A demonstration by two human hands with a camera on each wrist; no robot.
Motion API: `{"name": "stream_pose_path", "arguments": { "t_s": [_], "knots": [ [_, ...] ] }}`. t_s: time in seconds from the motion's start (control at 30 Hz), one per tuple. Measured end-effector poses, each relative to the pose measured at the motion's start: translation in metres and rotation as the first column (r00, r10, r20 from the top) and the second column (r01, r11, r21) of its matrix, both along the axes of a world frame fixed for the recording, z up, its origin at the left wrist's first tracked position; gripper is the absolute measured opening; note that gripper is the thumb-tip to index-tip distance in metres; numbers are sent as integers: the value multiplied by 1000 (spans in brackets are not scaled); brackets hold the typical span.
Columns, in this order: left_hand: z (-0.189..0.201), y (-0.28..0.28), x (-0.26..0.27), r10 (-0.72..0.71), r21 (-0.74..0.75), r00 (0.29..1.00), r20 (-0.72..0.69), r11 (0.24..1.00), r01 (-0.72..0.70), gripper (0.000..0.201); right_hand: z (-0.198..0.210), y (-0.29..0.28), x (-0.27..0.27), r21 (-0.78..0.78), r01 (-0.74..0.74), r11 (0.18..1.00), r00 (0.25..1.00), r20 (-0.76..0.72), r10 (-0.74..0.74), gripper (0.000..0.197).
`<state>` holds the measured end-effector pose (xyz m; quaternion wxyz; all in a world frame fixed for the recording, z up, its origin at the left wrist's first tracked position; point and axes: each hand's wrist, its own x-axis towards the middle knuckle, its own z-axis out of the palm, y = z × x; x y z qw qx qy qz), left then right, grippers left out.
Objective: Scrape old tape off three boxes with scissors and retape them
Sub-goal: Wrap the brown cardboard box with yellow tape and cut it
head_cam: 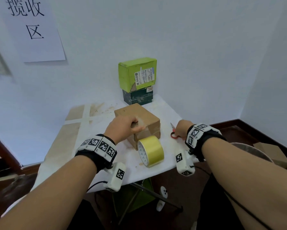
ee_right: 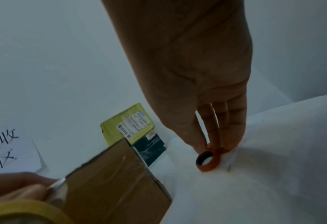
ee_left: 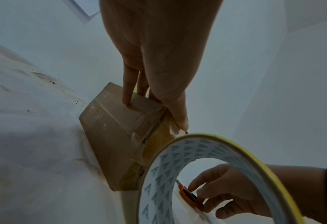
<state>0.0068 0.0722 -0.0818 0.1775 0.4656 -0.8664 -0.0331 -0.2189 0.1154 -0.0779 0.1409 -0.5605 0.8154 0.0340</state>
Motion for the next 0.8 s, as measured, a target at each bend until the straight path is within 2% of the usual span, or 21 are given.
{"name": "stream_pose_path", "arguments": {
  "t_s": [0.1, 0.2, 0.27, 0.33, 0.4, 0.53, 0.67, 0.8],
  "knots": [
    [-1, -1, 1, 0, -7, 1000, 2, 1000, 0, 38, 1, -3, 0, 19, 3, 1000, 1000, -23, -3, 47],
    [0, -1, 0, 5, -17, 1000, 6, 1000, -5, 38, -15, -20, -9, 28, -25, 999, 996, -79, 27, 40],
    [2, -1, 0, 2, -13, 1000, 12, 1000, -2, 38, -28, -36, -17, 19, 3, 1000, 996, -87, -1, 51],
    [3, -1, 0, -1, -2, 999, 54, 1000, 1, 37, -24, -34, -15, 28, 23, 999, 996, -85, -21, 47],
    [3, -1, 0, -12, 12, 995, 99, 1000, 11, 36, -14, -25, -9, 10, 39, 999, 997, -61, -38, 33],
    [3, 0, 2, -29, 0, 993, 117, 1000, 29, 37, -18, -29, -10, -8, 7, 1000, 997, -75, -7, 43],
    [5, 2, 1, -32, 11, 991, 132, 999, 31, 41, -25, -33, -15, 12, -63, 998, 993, -96, 64, 32],
    [13, 3, 3, -66, 72, 987, 145, 996, 56, 43, -12, -19, -13, -109, 32, 994, 999, 21, -30, 34]
  ]
}}
